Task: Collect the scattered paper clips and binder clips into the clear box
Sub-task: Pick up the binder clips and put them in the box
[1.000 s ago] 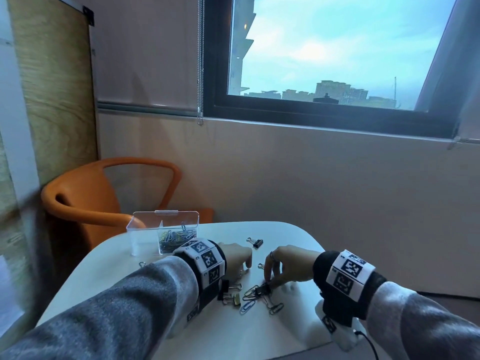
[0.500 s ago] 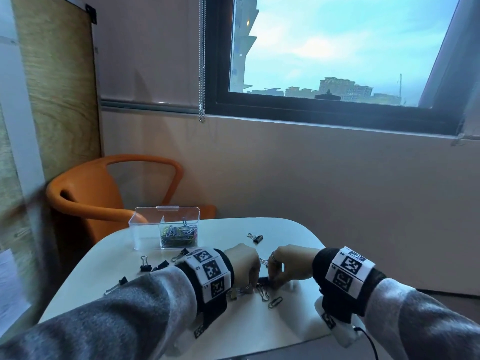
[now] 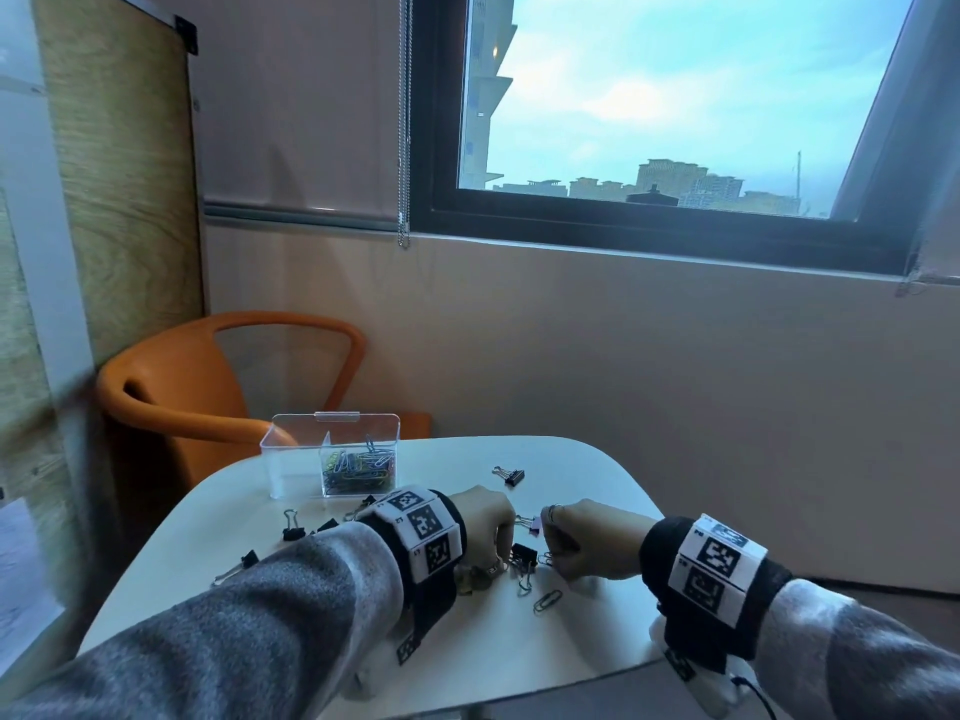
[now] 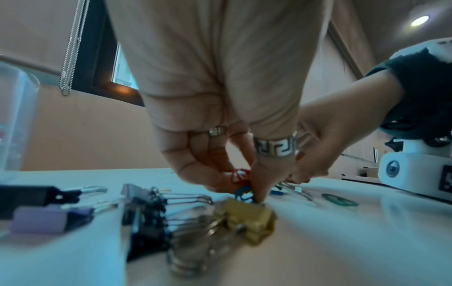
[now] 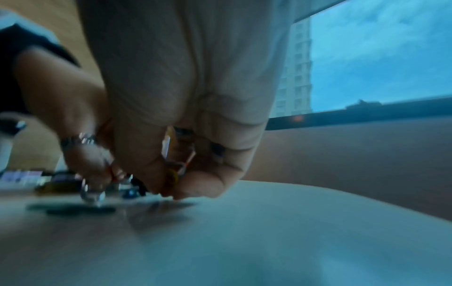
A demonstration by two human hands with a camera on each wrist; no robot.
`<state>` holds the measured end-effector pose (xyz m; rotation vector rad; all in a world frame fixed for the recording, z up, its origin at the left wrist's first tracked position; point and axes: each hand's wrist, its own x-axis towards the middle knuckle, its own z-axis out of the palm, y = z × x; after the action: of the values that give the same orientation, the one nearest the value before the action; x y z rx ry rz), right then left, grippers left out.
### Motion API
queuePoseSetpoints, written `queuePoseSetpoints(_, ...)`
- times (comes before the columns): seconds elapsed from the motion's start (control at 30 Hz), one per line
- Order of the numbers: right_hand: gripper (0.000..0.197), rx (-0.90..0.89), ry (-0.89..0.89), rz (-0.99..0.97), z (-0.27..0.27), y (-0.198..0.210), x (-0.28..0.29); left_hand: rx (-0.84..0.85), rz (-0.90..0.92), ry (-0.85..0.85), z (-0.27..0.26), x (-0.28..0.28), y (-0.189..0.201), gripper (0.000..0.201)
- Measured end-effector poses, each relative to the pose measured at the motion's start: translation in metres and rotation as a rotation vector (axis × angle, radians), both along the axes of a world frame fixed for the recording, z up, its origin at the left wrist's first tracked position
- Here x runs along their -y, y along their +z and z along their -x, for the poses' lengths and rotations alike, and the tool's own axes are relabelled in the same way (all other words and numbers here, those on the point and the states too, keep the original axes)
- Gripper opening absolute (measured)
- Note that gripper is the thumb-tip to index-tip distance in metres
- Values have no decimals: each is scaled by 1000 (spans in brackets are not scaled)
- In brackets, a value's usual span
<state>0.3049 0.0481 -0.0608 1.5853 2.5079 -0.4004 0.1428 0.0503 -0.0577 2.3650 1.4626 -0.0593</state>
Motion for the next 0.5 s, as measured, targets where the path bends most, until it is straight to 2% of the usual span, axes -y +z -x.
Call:
queuePoseSetpoints(0.1, 29, -182, 18, 117, -7, 11, 7, 78, 32, 23, 9, -1, 1, 20)
queuePoseSetpoints(0.17, 28, -212, 50, 197, -9, 16, 12, 150, 50, 52, 17, -5, 4, 17)
queuePoseSetpoints(0.33, 30, -112, 72, 160, -3, 9, 18, 328, 66, 138, 41, -10, 19, 6)
queuePoseSetpoints(0.47, 7, 11, 111, 61, 7, 11, 20, 400, 12, 184, 69, -14, 31, 17)
queuePoseSetpoints(0.5, 15, 44, 121, 40, 9, 11, 19, 408, -19, 207, 78, -16, 34, 17)
